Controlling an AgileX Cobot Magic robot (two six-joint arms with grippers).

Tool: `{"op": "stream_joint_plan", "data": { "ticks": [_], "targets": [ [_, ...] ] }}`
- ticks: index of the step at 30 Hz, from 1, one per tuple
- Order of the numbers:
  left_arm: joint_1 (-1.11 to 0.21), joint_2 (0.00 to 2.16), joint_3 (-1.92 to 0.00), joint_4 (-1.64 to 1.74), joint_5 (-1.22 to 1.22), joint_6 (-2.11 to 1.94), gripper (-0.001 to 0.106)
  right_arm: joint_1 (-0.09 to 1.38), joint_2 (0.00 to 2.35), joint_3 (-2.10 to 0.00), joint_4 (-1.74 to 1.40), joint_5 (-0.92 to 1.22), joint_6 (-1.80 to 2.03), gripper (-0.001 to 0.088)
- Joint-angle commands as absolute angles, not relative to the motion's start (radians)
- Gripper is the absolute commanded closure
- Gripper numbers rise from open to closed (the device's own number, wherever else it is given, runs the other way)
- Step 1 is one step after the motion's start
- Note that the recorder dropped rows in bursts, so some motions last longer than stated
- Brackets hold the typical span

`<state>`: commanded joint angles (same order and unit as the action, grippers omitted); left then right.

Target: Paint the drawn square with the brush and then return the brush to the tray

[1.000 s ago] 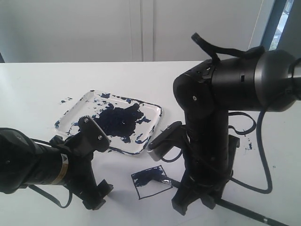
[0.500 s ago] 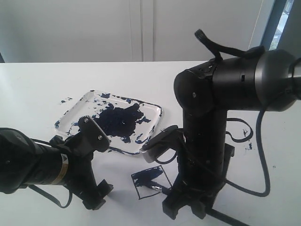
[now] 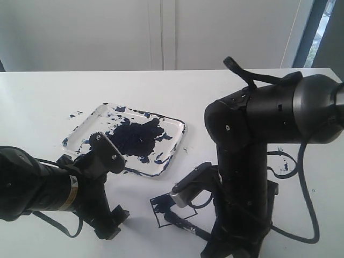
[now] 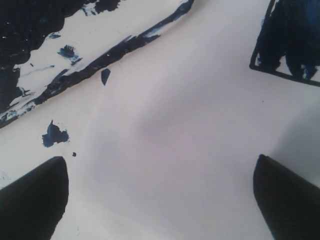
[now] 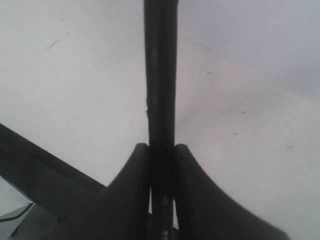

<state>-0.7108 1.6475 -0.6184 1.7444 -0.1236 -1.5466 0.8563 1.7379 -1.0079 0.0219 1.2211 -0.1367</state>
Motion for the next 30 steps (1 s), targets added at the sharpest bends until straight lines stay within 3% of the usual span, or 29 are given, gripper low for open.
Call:
{"op": "stream_joint_plan", "data": {
  "ticks": [8, 22, 30],
  "targets": [
    [-0.711, 1.648, -0.618, 1.744, -0.130, -1.547, 0.004, 0.856, 1.738, -1.008, -0.138, 1.221, -0.041, 0.0868],
    [-0.711, 1.648, -0.618, 1.744, -0.130, -1.547, 0.004, 0.856, 1.738, -1.008, 0.135, 1.221, -0.188, 0.0868],
    [-0.711, 1.648, -0.618, 1.744, -0.130, -1.547, 0.004, 0.856, 1.738, -1.008, 0.018, 1.221, -0.124, 0.0868]
  ]
}}
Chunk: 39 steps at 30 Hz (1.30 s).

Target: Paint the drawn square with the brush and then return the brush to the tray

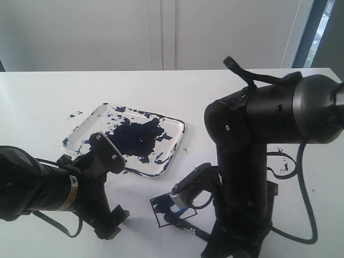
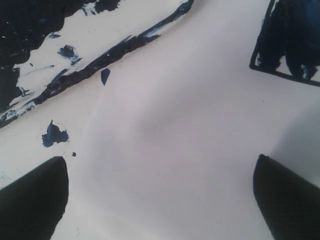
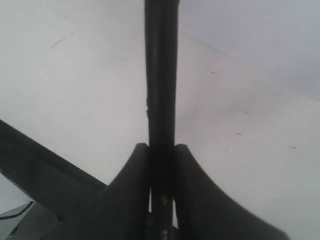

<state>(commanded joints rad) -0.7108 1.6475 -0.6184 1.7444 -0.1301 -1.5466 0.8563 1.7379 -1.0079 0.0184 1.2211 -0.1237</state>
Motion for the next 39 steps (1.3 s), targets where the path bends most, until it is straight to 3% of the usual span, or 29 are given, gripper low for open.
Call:
{"op": "stream_joint_plan", "data": {
  "ticks": [6, 15, 27, 39],
  "targets": [
    [-0.711, 1.648, -0.618, 1.744, -0.130, -1.547, 0.004, 0.856, 1.738, -1.008, -0.110, 1.198, -0.019, 0.0868],
    [-0.711, 1.648, -0.618, 1.744, -0.137, -1.551, 0.004, 0.866, 1.738, -1.008, 0.096, 1.174, -0.131, 0.0868],
    [-0.711, 1.648, -0.618, 1.744, -0.139, -1.551, 0.004, 1.002, 1.734, -1.072, -0.312, 1.221, 0.059, 0.0868],
    [-0.711, 1.648, -0.618, 1.744, -0.139, -1.554, 0.004, 1.006, 1.736, -1.070, -0.345, 1.221, 0.062, 0.0868]
  ]
}}
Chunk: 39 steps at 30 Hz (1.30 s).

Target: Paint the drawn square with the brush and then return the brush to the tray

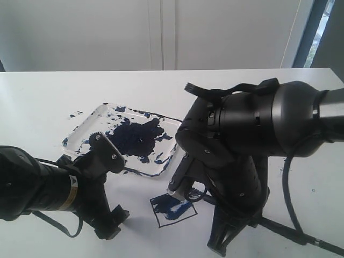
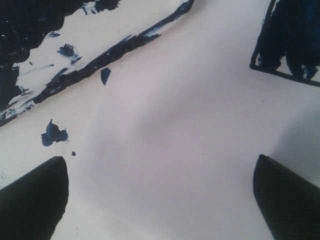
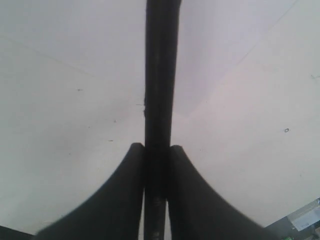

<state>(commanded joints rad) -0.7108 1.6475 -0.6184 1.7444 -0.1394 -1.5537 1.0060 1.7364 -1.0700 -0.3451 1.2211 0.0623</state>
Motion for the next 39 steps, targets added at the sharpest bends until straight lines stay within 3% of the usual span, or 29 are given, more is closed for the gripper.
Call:
{"op": "stream_joint_plan", "data": {
  "ticks": [21, 39],
  "targets": [
    [-0.711, 1.648, -0.618, 1.744, -0.146, -1.554, 0.004, 1.008, 1.817, -1.021, -0.395, 1.221, 0.090, 0.0868],
    [-0.711, 1.648, -0.618, 1.744, -0.162, -1.554, 0.004, 1.180, 1.829, -1.021, -0.394, 1.221, 0.109, 0.0868]
  ]
}}
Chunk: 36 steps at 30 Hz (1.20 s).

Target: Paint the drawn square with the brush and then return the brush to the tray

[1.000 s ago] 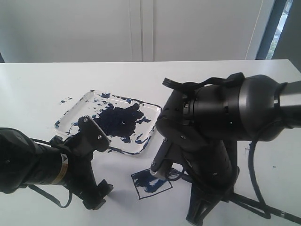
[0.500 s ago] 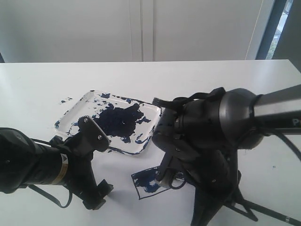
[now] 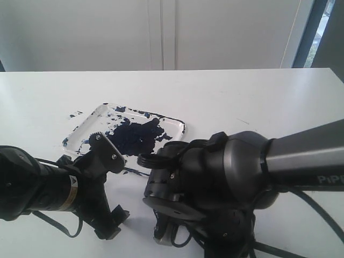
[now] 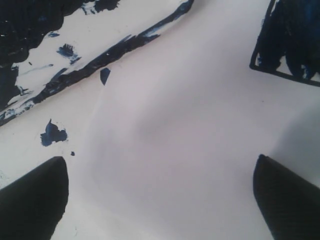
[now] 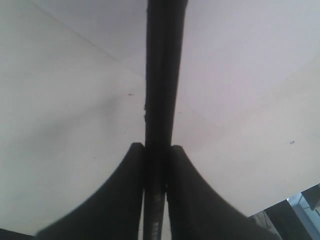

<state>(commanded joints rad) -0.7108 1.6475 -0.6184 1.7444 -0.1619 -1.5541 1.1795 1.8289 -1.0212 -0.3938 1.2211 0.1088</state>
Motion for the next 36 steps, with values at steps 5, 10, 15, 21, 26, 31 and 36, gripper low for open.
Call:
{"op": "stream_joint_plan", "data": {
  "ticks": [5, 10, 15, 21, 26, 31, 36],
  "targets": [
    [-0.711, 1.648, -0.618, 1.744, -0.164, -1.554, 0.004, 1.180, 1.829, -1.021, -0.415, 1.221, 0.119, 0.0868],
    [-0.711, 1.648, -0.618, 1.744, -0.164, -1.554, 0.004, 1.176, 1.829, -1.021, -0.491, 1.221, 0.160, 0.0868],
    [-0.711, 1.648, -0.618, 1.744, -0.164, -1.554, 0.004, 1.176, 1.844, -1.021, -0.505, 1.221, 0.160, 0.0868],
    [-0.711, 1.648, -0.618, 1.744, -0.164, -1.554, 0.004, 1.176, 1.865, -1.021, -0.547, 1.221, 0.160, 0.0868],
    [-0.711, 1.648, -0.618, 1.744, -0.164, -1.554, 0.004, 1.144, 1.865, -1.016, -0.553, 1.221, 0.160, 0.0868],
    [-0.711, 1.648, -0.618, 1.744, -0.164, -1.554, 0.004, 1.109, 1.865, -0.973, -0.558, 1.221, 0.160, 0.0868],
    [-0.711, 1.648, -0.618, 1.744, -0.164, -1.554, 0.004, 1.105, 1.865, -0.954, -0.534, 1.221, 0.160, 0.0868]
  ]
}}
